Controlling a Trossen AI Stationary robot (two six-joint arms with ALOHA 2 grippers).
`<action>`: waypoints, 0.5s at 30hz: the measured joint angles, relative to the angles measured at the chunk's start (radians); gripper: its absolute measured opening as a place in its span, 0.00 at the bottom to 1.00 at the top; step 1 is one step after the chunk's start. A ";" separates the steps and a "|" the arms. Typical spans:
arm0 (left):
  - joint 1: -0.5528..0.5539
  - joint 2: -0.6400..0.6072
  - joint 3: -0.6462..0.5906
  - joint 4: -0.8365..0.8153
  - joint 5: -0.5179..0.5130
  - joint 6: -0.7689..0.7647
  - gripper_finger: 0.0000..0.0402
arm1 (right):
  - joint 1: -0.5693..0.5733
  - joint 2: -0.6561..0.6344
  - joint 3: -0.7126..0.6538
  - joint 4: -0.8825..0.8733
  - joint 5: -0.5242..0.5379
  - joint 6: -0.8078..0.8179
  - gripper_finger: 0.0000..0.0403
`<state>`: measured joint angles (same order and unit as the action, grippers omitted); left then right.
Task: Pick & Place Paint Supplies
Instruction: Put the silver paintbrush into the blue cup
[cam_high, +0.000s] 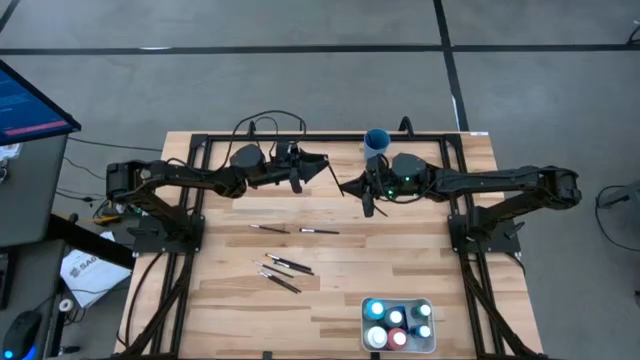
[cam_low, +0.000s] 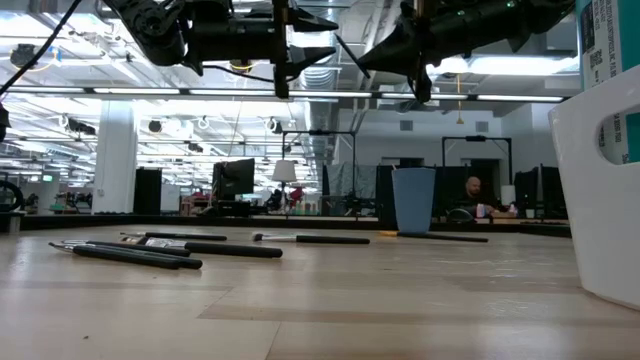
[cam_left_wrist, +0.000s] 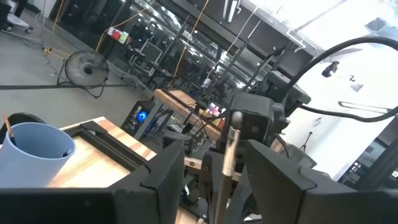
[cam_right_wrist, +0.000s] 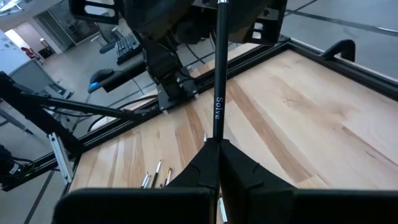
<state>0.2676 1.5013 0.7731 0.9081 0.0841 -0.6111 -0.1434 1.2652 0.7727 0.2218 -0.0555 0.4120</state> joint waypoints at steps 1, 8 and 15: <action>0.000 0.000 0.000 -0.001 0.000 0.000 0.39 | 0.003 0.000 0.000 0.000 0.000 0.000 0.00; 0.000 0.002 0.000 -0.002 0.021 0.001 0.24 | 0.007 0.000 0.000 0.000 0.000 0.000 0.00; -0.001 0.019 0.001 0.005 0.048 -0.014 0.02 | 0.013 0.001 0.000 -0.007 0.000 0.000 0.00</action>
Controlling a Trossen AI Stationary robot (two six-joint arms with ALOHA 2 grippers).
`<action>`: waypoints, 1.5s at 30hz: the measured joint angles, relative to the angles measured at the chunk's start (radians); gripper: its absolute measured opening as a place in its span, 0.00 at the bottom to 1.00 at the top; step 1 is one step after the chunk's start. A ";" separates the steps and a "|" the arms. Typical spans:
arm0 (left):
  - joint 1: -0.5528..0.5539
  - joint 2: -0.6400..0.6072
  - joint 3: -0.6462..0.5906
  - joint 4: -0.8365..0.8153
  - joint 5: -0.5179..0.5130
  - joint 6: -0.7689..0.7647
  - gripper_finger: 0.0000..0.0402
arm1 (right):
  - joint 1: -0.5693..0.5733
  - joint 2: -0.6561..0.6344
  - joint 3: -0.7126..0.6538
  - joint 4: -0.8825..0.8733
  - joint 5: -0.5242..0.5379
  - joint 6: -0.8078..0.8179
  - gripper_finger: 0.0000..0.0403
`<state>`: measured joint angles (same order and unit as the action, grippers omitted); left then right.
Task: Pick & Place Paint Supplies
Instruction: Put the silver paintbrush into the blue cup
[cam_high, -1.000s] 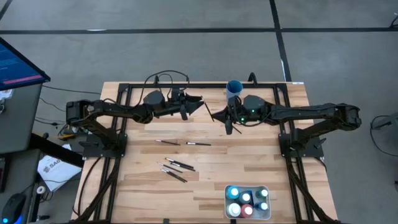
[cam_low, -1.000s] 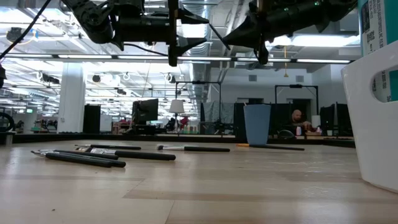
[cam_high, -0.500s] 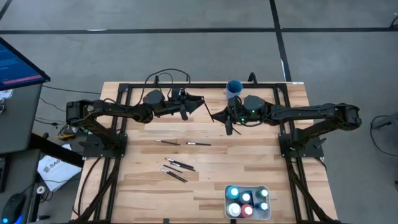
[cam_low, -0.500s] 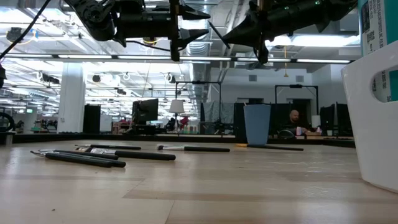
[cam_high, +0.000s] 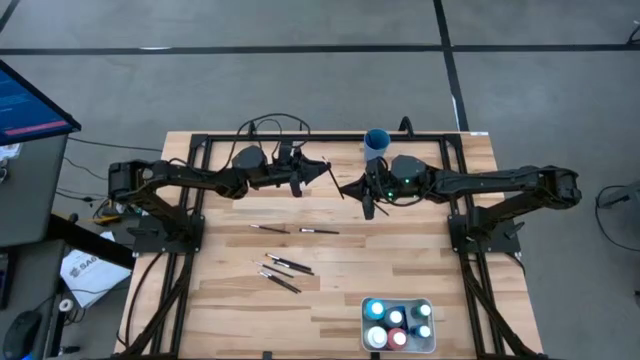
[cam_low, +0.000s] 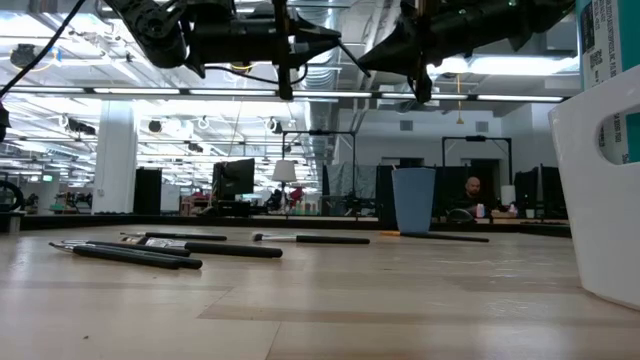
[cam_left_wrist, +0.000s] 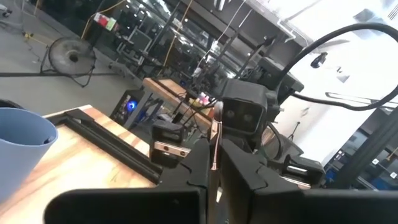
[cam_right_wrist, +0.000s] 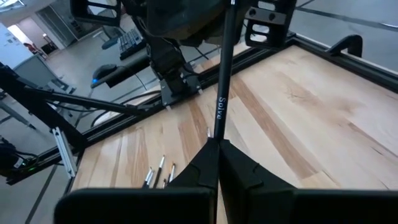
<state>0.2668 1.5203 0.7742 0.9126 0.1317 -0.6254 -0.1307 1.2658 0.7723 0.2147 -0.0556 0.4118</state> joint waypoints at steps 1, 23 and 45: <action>0.000 0.001 0.000 0.003 0.000 0.000 0.02 | 0.000 0.000 0.000 0.000 0.001 0.000 0.00; 0.063 0.244 0.407 -0.141 -0.125 0.337 0.00 | -0.069 -0.432 0.000 -0.309 0.172 -0.061 0.18; 0.133 0.585 0.703 -0.234 -0.214 0.513 0.00 | -0.034 -0.539 0.000 -0.473 0.348 -0.060 0.18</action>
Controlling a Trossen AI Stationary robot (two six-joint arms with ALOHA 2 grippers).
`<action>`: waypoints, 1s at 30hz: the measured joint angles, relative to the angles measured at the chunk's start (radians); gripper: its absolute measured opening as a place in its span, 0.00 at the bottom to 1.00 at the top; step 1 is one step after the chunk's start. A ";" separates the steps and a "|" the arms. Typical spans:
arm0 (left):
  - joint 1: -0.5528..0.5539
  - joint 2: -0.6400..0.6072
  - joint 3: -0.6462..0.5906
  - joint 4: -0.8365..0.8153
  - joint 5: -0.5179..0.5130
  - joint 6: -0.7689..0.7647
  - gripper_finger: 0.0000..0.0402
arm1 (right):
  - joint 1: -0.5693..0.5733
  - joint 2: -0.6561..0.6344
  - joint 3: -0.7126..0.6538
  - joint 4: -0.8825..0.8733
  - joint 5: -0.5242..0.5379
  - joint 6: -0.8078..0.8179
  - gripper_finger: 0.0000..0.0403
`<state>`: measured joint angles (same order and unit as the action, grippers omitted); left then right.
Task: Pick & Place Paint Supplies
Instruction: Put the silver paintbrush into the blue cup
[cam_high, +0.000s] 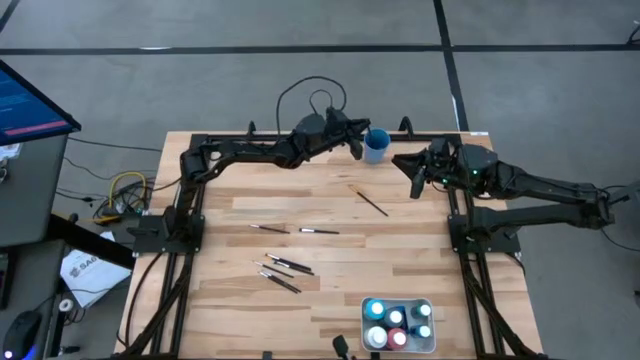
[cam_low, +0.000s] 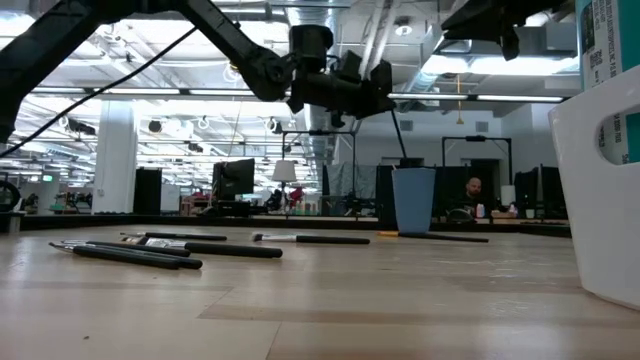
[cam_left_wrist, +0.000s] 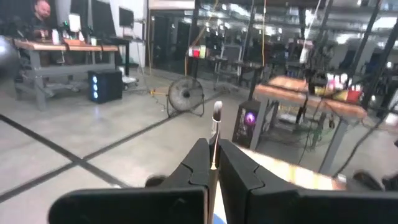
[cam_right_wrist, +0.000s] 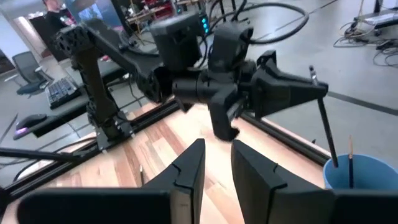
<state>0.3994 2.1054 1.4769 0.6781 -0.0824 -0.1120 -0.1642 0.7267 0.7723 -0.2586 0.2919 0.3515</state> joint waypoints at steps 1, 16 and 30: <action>-0.001 0.002 -0.001 -0.006 0.000 0.003 0.00 | 0.000 -0.001 0.000 -0.001 0.004 0.001 0.18; -0.006 0.057 -0.002 0.017 -0.034 0.003 0.00 | 0.000 0.007 0.000 -0.019 0.006 0.005 0.18; -0.009 0.058 -0.002 -0.018 -0.006 0.008 0.21 | -0.002 0.051 0.001 -0.103 0.059 0.047 0.18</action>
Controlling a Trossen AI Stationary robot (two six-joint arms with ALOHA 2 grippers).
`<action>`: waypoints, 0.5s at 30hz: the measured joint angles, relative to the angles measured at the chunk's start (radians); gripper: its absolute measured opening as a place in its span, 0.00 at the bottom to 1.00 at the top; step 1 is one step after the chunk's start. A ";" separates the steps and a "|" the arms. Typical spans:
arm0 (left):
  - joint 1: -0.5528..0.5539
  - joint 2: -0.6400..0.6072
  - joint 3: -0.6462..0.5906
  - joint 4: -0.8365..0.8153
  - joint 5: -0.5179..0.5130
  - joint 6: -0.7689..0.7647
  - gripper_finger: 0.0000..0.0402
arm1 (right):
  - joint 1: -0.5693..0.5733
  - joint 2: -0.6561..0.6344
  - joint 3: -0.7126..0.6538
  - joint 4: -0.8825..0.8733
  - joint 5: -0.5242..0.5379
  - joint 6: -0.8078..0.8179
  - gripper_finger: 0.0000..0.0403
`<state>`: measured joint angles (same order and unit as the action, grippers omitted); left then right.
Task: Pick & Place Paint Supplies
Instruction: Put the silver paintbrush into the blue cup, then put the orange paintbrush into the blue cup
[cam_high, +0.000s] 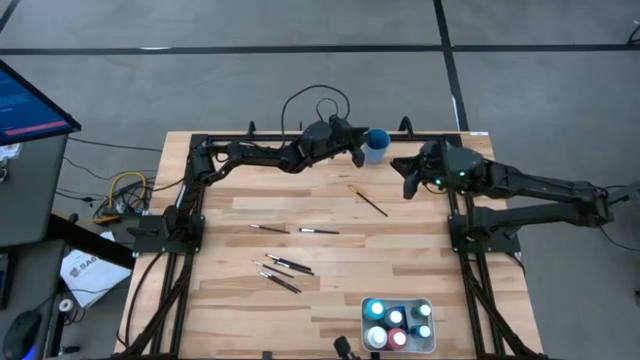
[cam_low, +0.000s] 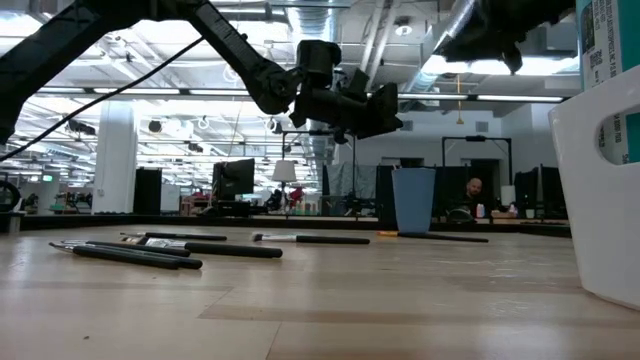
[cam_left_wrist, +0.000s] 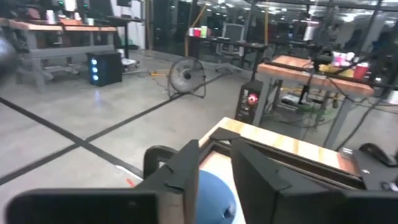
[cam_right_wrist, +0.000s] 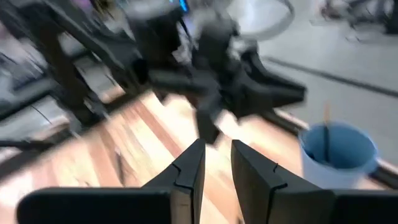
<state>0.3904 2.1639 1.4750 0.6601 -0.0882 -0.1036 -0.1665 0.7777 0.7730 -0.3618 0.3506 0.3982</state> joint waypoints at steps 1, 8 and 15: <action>0.000 0.000 0.000 0.000 0.012 0.000 0.24 | 0.000 0.008 0.000 -0.019 0.007 0.007 0.18; -0.011 -0.047 -0.002 -0.126 0.065 -0.006 0.42 | 0.000 0.077 0.000 -0.148 0.006 0.040 0.19; -0.039 -0.300 -0.057 -0.389 0.068 0.071 0.50 | -0.008 0.251 0.002 -0.172 -0.063 0.041 0.26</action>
<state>0.3511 1.8640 1.4185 0.2715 -0.0200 -0.0329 -0.1742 1.0288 0.7755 -0.5335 0.2873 0.4389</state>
